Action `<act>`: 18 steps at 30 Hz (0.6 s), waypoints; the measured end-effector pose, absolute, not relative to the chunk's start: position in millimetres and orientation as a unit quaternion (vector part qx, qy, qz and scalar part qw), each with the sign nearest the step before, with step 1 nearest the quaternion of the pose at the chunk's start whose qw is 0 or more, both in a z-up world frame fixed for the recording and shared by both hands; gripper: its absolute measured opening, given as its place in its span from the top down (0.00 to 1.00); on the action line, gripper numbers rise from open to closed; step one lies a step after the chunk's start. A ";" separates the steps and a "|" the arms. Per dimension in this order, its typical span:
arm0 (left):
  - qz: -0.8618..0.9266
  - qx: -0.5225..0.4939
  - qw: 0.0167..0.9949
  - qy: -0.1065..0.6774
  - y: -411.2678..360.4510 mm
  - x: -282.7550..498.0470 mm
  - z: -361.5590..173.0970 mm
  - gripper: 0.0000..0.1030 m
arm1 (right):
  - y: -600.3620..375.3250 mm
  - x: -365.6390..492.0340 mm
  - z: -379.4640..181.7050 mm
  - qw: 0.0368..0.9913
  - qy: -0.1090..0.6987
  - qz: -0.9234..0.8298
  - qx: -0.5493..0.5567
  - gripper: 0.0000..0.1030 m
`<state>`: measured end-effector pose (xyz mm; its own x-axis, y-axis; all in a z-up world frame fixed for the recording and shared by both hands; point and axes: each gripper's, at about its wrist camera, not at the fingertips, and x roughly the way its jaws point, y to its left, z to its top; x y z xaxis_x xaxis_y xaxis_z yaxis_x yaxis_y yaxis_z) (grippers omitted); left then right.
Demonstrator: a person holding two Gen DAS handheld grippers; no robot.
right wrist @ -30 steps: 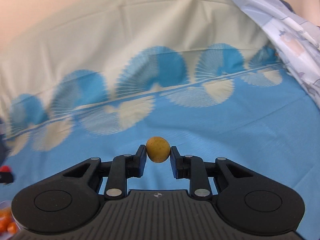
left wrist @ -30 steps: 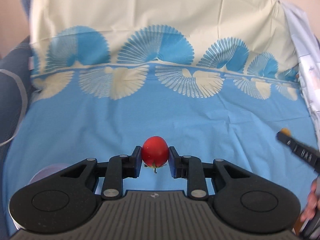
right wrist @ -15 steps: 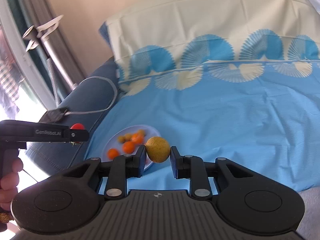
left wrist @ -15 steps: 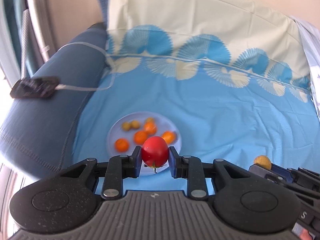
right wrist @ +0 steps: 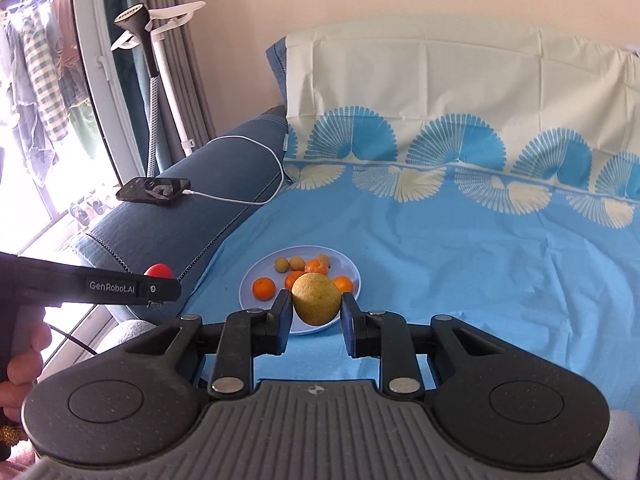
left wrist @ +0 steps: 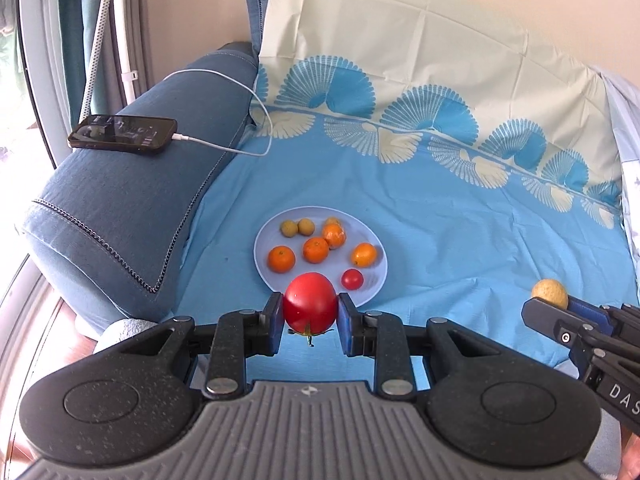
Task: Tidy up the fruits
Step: 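Carry the red tomato and small longan over the plate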
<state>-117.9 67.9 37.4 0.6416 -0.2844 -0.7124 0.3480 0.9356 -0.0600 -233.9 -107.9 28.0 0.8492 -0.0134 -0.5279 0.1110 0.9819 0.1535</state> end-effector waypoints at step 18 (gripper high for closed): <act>-0.170 0.041 0.902 0.394 64.0 -105.8 33.6 0.70 | -106.5 -221.1 18.0 0.953 0.284 -0.028 0.099 0.74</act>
